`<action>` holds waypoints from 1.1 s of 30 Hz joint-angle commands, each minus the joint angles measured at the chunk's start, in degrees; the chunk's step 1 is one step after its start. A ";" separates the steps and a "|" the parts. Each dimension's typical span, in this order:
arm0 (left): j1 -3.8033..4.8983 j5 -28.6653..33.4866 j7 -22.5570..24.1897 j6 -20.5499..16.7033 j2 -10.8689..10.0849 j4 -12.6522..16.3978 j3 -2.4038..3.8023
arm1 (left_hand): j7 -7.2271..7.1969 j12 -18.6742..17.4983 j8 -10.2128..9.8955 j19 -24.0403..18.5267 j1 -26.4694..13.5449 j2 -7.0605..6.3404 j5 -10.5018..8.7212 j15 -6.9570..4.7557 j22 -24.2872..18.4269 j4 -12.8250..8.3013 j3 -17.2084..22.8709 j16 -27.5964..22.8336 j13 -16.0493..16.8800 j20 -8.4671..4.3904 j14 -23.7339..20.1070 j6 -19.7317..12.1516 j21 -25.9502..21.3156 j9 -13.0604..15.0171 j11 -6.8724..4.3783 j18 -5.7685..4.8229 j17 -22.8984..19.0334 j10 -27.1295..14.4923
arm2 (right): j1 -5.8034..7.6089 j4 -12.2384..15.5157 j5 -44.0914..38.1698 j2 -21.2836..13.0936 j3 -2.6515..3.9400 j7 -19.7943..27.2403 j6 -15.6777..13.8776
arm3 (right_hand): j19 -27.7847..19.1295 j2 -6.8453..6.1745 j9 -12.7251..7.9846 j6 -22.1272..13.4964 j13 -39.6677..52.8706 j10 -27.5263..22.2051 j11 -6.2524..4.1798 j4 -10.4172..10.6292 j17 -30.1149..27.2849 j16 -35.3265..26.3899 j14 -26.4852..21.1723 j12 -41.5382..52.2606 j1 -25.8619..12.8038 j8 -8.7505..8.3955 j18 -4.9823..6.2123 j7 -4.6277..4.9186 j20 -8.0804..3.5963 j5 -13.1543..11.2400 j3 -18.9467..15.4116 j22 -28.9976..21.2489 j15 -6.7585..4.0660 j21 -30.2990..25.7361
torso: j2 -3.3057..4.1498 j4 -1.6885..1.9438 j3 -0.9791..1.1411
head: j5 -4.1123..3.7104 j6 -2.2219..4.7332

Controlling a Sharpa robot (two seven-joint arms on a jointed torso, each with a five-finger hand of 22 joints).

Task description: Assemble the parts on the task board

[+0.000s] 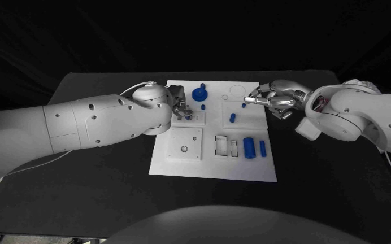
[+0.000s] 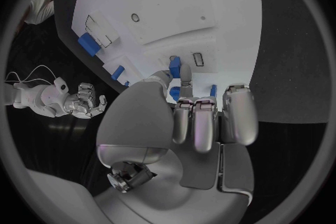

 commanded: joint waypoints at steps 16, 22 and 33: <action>-0.16 0.60 0.21 0.01 0.66 -0.44 -0.01 | -0.64 0.00 0.12 0.18 0.04 0.42 0.08 -0.11 -0.01 0.05 0.27 0.14 15.08 -0.02 5.94 0.10 -0.25 0.05 -0.26 -0.81 15.09 6.34 | -0.09 0.04 -0.43 -0.03 -0.01 0.68 0.20 | -0.39 -0.02 0.05 -0.30 6.26 6.26 -0.70 -0.37 15.10 0.20 5.68 -0.21 0.51 0.21 0.85 0.23 -0.15 0.23 0.11 11.64 0.11 -0.30 | 0.03 -0.03 0.01 | 0.00 0.00; -0.19 0.60 0.35 -0.30 0.84 -0.51 0.00 | -0.64 0.00 0.11 0.15 0.03 0.42 0.07 -0.11 -0.07 0.06 0.31 0.14 15.08 -0.02 5.94 0.10 -0.29 0.07 -0.26 -0.79 15.09 6.34 | -0.09 0.02 -0.43 -0.03 -0.01 0.74 0.17 | -0.39 -0.02 0.05 -0.30 6.26 6.26 -0.70 -0.37 15.10 0.20 5.68 -0.21 0.51 0.21 0.85 0.23 -0.15 0.23 0.11 11.64 0.11 -0.30 | 0.03 -0.04 -0.02 | -0.04 0.00; -0.28 0.60 0.34 -0.18 0.73 -0.65 0.00 | -0.64 0.00 0.11 0.15 0.03 0.42 0.07 -0.11 -0.07 0.06 0.31 0.14 15.08 -0.02 5.94 0.10 -0.29 0.07 -0.26 -0.79 15.09 6.34 | -0.12 0.00 -0.42 -0.05 -0.01 0.79 0.23 | -0.35 0.00 0.08 -0.32 6.26 6.26 -0.68 -0.41 15.10 0.20 5.68 -0.21 0.65 0.22 0.84 0.26 -0.15 0.26 0.16 11.65 0.12 -0.29 | 0.02 -0.01 -0.01 | -0.14 0.00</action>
